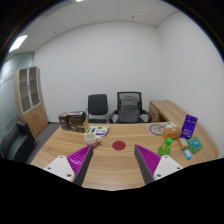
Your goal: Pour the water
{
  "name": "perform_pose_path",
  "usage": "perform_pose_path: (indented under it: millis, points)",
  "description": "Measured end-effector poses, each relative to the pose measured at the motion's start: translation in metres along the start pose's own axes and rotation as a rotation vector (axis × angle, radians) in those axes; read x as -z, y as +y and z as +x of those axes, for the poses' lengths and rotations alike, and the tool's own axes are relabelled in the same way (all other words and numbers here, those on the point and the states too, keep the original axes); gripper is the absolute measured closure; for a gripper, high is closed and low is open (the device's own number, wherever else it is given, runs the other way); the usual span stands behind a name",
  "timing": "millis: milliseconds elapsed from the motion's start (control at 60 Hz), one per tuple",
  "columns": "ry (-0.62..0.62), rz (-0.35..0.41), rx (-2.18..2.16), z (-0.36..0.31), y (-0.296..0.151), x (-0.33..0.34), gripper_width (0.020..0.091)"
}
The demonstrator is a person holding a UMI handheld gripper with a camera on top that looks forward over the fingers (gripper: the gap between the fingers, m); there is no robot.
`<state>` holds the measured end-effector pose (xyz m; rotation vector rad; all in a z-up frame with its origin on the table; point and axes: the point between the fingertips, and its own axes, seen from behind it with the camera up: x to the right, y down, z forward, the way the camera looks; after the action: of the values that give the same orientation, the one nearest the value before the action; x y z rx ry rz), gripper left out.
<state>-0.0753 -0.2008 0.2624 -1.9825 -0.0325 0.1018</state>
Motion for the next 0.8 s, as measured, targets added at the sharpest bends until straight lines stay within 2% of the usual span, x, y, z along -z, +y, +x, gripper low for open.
perform_pose_path:
  millis: [250, 533, 800]
  points:
    - [0.023, 0.016, 0.008, 0.035, 0.034, -0.008, 0.0241]
    - [0.089, 0.005, 0.003, 0.142, 0.097, -0.019, 0.024]
    - [0.089, 0.04, -0.01, 0.224, 0.131, -0.088, 0.0253]
